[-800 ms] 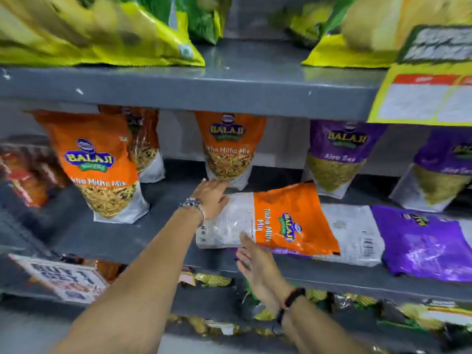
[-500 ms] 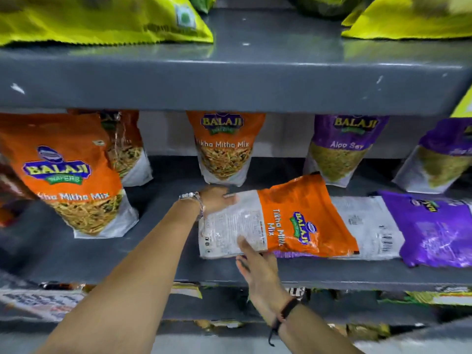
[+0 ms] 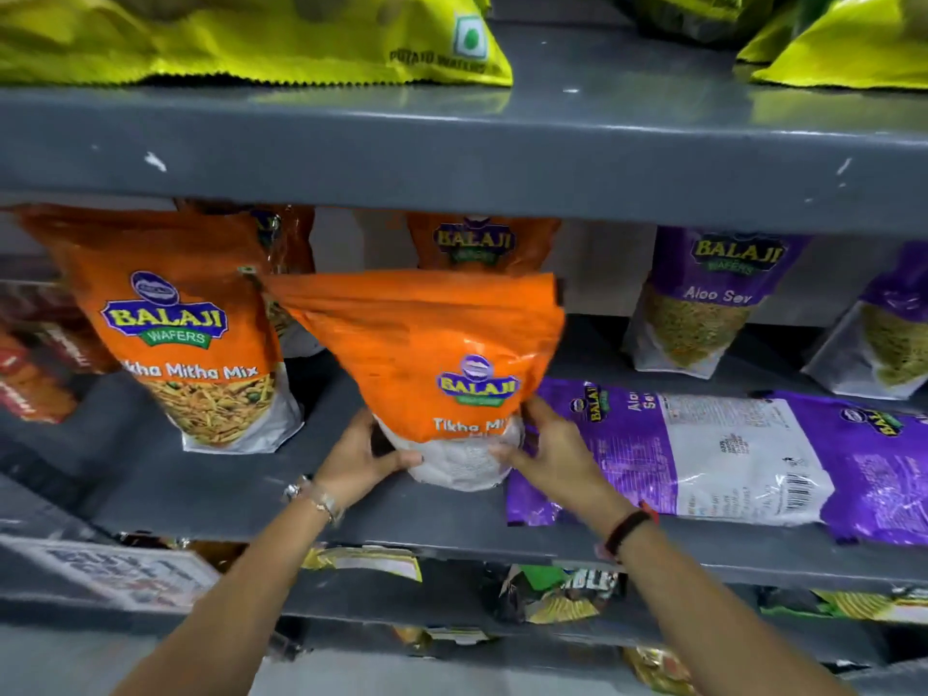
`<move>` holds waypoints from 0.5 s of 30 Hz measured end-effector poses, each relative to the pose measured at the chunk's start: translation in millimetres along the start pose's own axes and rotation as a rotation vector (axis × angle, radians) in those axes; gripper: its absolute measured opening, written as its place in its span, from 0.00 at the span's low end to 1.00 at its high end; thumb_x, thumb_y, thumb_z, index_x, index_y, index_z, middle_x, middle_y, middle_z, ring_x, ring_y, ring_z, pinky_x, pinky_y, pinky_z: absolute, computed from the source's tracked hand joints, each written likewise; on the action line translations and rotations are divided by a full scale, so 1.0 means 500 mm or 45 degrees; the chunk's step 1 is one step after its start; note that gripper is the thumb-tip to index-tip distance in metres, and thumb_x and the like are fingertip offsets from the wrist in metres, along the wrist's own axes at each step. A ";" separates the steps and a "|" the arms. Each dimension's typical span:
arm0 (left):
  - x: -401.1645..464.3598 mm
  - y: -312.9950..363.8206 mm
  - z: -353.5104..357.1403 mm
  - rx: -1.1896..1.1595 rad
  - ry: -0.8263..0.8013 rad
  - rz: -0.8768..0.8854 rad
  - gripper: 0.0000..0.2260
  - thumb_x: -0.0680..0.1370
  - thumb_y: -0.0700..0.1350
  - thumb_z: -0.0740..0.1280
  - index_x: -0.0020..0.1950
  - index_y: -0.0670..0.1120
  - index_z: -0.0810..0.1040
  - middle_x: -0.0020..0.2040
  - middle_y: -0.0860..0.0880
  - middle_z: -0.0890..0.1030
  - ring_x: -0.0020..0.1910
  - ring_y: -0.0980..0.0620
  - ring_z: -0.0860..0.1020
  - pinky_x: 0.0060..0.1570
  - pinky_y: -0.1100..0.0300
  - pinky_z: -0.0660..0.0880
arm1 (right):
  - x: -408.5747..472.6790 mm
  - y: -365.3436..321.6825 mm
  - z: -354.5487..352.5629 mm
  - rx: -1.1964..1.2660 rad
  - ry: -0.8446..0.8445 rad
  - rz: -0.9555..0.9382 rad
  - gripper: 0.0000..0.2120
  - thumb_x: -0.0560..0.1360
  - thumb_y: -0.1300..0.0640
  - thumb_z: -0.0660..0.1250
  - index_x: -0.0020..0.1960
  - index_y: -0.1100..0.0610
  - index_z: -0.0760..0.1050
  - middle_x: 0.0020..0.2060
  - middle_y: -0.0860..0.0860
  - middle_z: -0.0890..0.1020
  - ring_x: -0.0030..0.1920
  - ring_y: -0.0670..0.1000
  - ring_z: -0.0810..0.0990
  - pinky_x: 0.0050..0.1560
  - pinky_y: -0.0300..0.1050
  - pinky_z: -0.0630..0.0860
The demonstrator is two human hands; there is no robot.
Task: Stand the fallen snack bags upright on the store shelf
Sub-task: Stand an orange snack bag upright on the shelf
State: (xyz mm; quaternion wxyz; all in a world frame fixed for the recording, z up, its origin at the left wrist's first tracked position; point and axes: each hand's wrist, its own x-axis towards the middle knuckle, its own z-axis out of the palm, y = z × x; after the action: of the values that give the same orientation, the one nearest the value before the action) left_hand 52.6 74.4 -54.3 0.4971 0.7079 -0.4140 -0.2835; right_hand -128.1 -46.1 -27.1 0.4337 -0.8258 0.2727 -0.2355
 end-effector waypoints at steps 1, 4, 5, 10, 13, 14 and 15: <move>-0.006 -0.012 0.006 0.004 0.057 0.001 0.26 0.56 0.52 0.73 0.51 0.57 0.68 0.56 0.46 0.75 0.56 0.50 0.72 0.51 0.67 0.69 | 0.005 0.007 0.001 0.018 -0.022 -0.006 0.23 0.68 0.64 0.70 0.61 0.63 0.68 0.51 0.51 0.77 0.54 0.50 0.76 0.49 0.29 0.69; -0.004 -0.025 0.008 0.044 0.113 0.027 0.28 0.54 0.57 0.70 0.51 0.59 0.67 0.58 0.45 0.73 0.57 0.50 0.71 0.56 0.58 0.66 | 0.007 0.027 0.006 0.100 -0.028 0.038 0.21 0.70 0.63 0.69 0.61 0.61 0.68 0.52 0.49 0.76 0.54 0.49 0.76 0.58 0.40 0.74; 0.001 -0.022 0.005 0.057 0.087 0.017 0.29 0.54 0.58 0.70 0.53 0.56 0.67 0.57 0.46 0.73 0.56 0.51 0.71 0.55 0.60 0.66 | 0.004 0.029 0.010 0.104 -0.010 0.043 0.21 0.70 0.63 0.69 0.61 0.60 0.68 0.52 0.47 0.76 0.53 0.46 0.76 0.56 0.36 0.74; 0.039 -0.033 -0.015 0.044 0.188 0.028 0.25 0.64 0.42 0.73 0.58 0.42 0.70 0.50 0.45 0.76 0.49 0.48 0.77 0.54 0.52 0.72 | -0.058 0.032 0.072 0.172 0.153 -0.015 0.22 0.68 0.51 0.71 0.60 0.48 0.68 0.51 0.41 0.77 0.50 0.32 0.76 0.48 0.25 0.72; 0.025 -0.029 -0.010 -0.026 0.434 0.083 0.12 0.73 0.42 0.66 0.55 0.47 0.71 0.49 0.49 0.76 0.49 0.60 0.76 0.52 0.59 0.69 | -0.078 0.023 0.079 0.234 0.262 -0.073 0.16 0.69 0.41 0.62 0.55 0.44 0.69 0.49 0.41 0.78 0.51 0.33 0.75 0.48 0.24 0.71; 0.011 -0.024 -0.005 -0.075 0.468 0.127 0.10 0.73 0.48 0.64 0.53 0.55 0.69 0.49 0.54 0.75 0.48 0.69 0.74 0.51 0.65 0.68 | -0.068 0.022 0.071 0.271 0.308 -0.052 0.15 0.71 0.41 0.59 0.55 0.45 0.70 0.50 0.43 0.78 0.52 0.34 0.75 0.49 0.24 0.69; -0.007 -0.018 0.001 -0.115 0.475 0.164 0.09 0.72 0.54 0.62 0.51 0.60 0.67 0.50 0.59 0.72 0.48 0.73 0.72 0.51 0.71 0.67 | -0.054 0.018 0.061 0.310 0.329 -0.004 0.15 0.73 0.42 0.57 0.56 0.46 0.70 0.52 0.45 0.78 0.54 0.35 0.74 0.53 0.26 0.68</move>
State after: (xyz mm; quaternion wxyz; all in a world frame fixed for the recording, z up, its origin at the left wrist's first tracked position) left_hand 53.0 78.6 -62.8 0.6135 0.6972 -0.3460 -0.1336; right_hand -131.0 -14.8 -54.2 0.4916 -0.7304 0.2942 -0.3718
